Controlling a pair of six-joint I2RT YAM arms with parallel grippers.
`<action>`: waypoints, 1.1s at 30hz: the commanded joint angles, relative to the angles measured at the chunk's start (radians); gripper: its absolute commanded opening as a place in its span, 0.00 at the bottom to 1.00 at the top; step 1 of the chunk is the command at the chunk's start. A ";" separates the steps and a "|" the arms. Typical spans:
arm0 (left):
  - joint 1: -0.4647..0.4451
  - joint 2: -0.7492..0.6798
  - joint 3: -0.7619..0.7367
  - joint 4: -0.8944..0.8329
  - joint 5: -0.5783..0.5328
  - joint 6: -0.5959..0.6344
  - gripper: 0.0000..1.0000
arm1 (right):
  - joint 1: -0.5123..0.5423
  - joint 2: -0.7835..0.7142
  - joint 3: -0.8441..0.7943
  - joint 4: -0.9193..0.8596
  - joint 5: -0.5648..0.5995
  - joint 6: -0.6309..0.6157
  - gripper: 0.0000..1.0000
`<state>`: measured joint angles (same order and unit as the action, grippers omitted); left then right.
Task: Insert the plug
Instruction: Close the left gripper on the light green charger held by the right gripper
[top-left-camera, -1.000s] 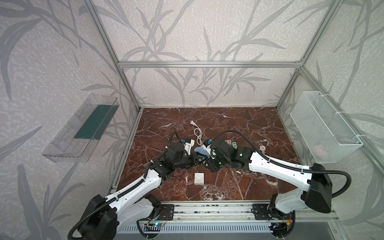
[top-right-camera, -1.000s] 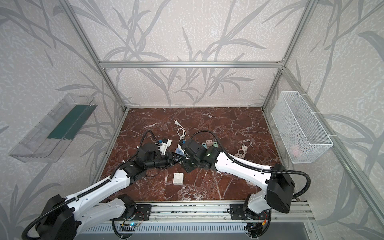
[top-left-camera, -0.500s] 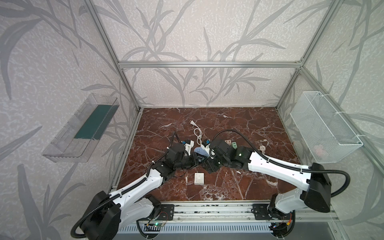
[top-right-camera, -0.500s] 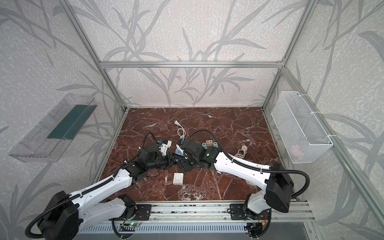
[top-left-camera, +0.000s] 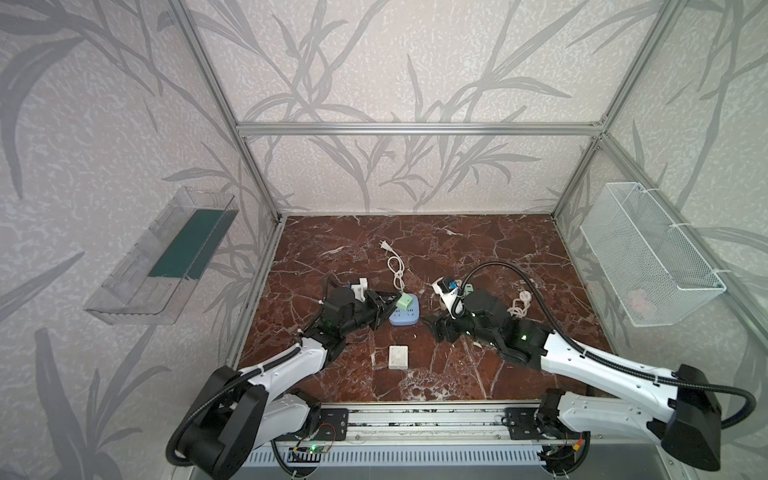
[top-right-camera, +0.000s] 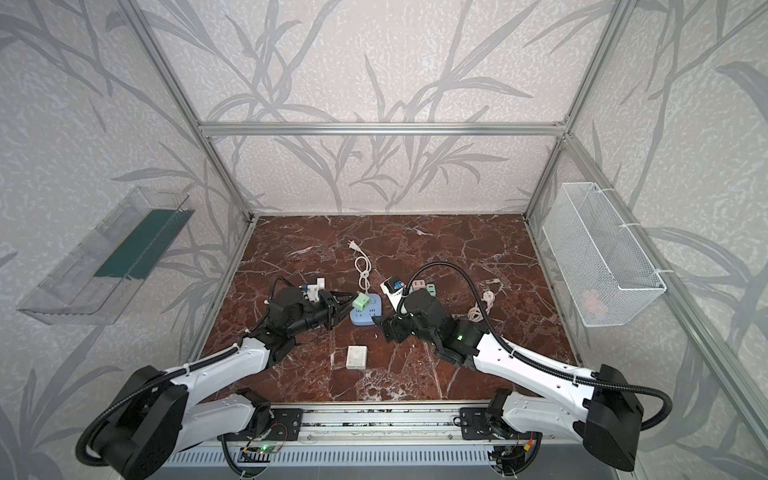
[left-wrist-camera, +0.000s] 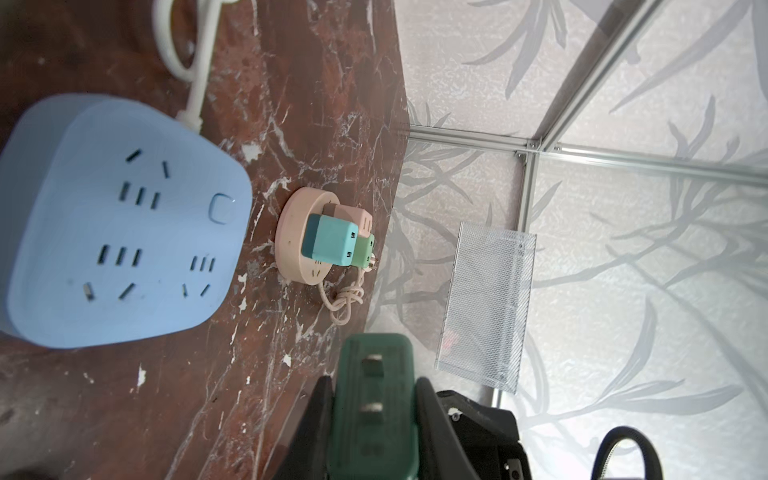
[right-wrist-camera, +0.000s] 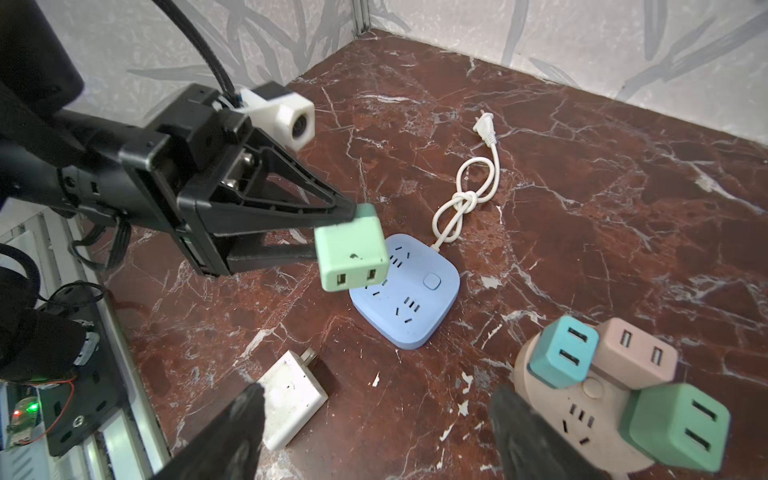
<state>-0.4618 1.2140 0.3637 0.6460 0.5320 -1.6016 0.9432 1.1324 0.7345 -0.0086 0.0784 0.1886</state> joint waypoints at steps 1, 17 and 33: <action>-0.011 0.036 -0.026 0.268 0.021 -0.251 0.00 | -0.005 -0.007 -0.060 0.325 -0.009 -0.070 0.80; -0.033 -0.136 -0.048 0.214 -0.009 -0.335 0.00 | -0.113 0.109 -0.147 0.738 -0.250 0.004 0.73; -0.034 -0.260 -0.026 0.068 -0.046 -0.303 0.00 | -0.087 0.120 -0.112 0.679 -0.292 -0.030 0.69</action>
<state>-0.4911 0.9699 0.3023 0.7177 0.4892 -1.8919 0.8474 1.2427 0.5919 0.6617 -0.2043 0.1719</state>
